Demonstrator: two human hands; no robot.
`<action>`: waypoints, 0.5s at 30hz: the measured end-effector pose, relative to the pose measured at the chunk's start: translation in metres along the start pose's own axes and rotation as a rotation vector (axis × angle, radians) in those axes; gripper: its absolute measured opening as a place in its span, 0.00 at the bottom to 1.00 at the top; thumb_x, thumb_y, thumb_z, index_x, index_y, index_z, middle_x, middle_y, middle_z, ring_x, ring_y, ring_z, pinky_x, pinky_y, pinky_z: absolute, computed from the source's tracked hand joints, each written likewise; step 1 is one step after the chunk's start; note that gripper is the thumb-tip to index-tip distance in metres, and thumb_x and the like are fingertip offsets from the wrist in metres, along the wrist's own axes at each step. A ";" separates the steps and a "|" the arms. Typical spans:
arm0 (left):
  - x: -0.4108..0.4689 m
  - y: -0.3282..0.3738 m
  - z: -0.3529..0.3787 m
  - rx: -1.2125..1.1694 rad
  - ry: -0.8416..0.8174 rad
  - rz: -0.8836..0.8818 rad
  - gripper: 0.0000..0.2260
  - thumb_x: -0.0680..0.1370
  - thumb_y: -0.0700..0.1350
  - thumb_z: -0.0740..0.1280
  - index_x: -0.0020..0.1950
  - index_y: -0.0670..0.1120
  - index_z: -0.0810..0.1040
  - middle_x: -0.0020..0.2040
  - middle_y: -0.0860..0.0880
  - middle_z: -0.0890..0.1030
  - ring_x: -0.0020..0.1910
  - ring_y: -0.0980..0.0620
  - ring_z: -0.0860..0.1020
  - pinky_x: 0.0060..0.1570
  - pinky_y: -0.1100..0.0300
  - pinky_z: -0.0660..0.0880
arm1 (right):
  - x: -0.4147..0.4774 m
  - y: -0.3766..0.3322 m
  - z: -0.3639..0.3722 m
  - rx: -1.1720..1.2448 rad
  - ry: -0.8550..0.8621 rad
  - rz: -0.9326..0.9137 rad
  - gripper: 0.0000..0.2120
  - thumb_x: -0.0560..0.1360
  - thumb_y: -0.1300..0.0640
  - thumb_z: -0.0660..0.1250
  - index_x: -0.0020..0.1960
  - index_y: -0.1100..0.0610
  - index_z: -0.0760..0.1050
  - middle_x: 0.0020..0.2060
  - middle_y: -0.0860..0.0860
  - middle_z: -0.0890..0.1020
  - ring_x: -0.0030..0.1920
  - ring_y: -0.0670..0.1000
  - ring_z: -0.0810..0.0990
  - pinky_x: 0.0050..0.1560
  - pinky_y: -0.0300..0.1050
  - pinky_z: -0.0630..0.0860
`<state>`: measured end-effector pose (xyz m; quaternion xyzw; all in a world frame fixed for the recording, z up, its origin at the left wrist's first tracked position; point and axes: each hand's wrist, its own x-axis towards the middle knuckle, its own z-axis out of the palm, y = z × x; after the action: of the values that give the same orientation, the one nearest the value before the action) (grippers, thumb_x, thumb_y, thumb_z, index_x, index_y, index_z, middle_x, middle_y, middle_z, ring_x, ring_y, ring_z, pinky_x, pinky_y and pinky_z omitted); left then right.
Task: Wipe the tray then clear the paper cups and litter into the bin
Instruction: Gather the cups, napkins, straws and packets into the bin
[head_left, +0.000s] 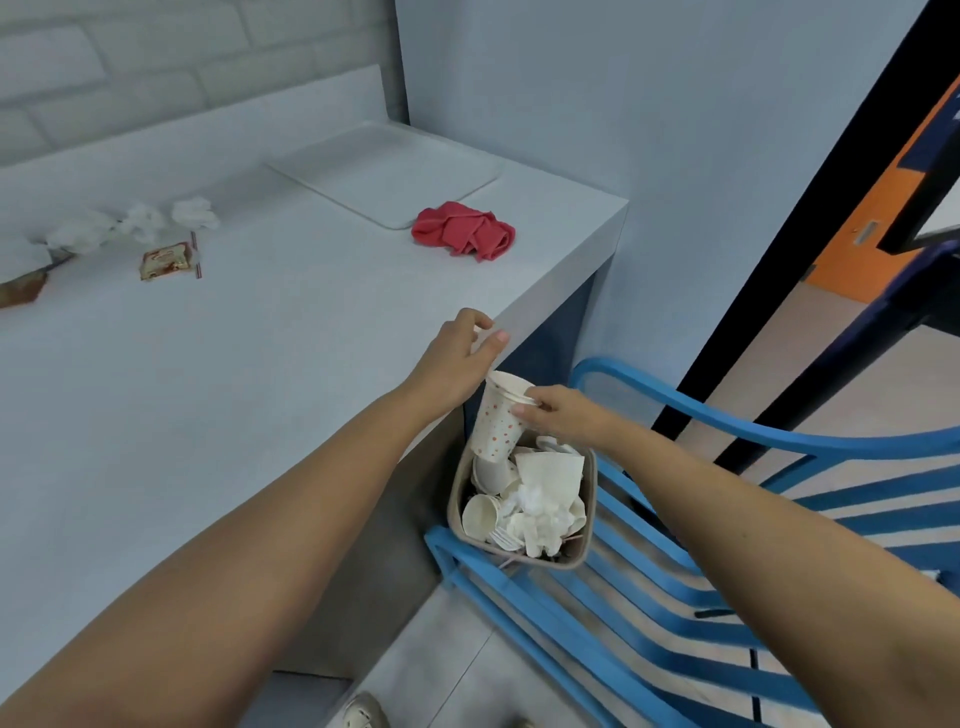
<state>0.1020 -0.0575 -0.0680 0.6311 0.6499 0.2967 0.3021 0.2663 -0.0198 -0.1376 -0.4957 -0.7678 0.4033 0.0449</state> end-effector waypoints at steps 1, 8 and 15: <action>-0.002 0.000 -0.002 0.000 0.013 0.005 0.16 0.81 0.52 0.56 0.65 0.46 0.66 0.64 0.45 0.71 0.60 0.50 0.72 0.52 0.62 0.66 | 0.003 0.007 0.012 -0.062 -0.030 0.011 0.13 0.80 0.51 0.58 0.43 0.58 0.72 0.38 0.51 0.75 0.39 0.49 0.73 0.42 0.43 0.69; -0.015 -0.005 -0.011 -0.015 0.088 0.013 0.14 0.81 0.50 0.56 0.64 0.47 0.67 0.61 0.46 0.73 0.50 0.54 0.73 0.47 0.64 0.68 | 0.018 0.042 0.081 -0.356 -0.217 -0.035 0.15 0.78 0.49 0.62 0.58 0.55 0.79 0.60 0.56 0.73 0.64 0.56 0.68 0.63 0.48 0.65; -0.025 -0.014 -0.016 -0.036 0.118 -0.013 0.13 0.81 0.49 0.57 0.64 0.47 0.67 0.60 0.48 0.73 0.52 0.52 0.75 0.52 0.60 0.74 | 0.030 0.044 0.095 -0.740 -0.343 -0.168 0.16 0.80 0.49 0.57 0.66 0.50 0.73 0.66 0.57 0.68 0.67 0.58 0.64 0.65 0.52 0.62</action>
<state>0.0812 -0.0830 -0.0683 0.6027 0.6651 0.3434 0.2765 0.2382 -0.0422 -0.2402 -0.3396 -0.8951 0.1719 -0.2321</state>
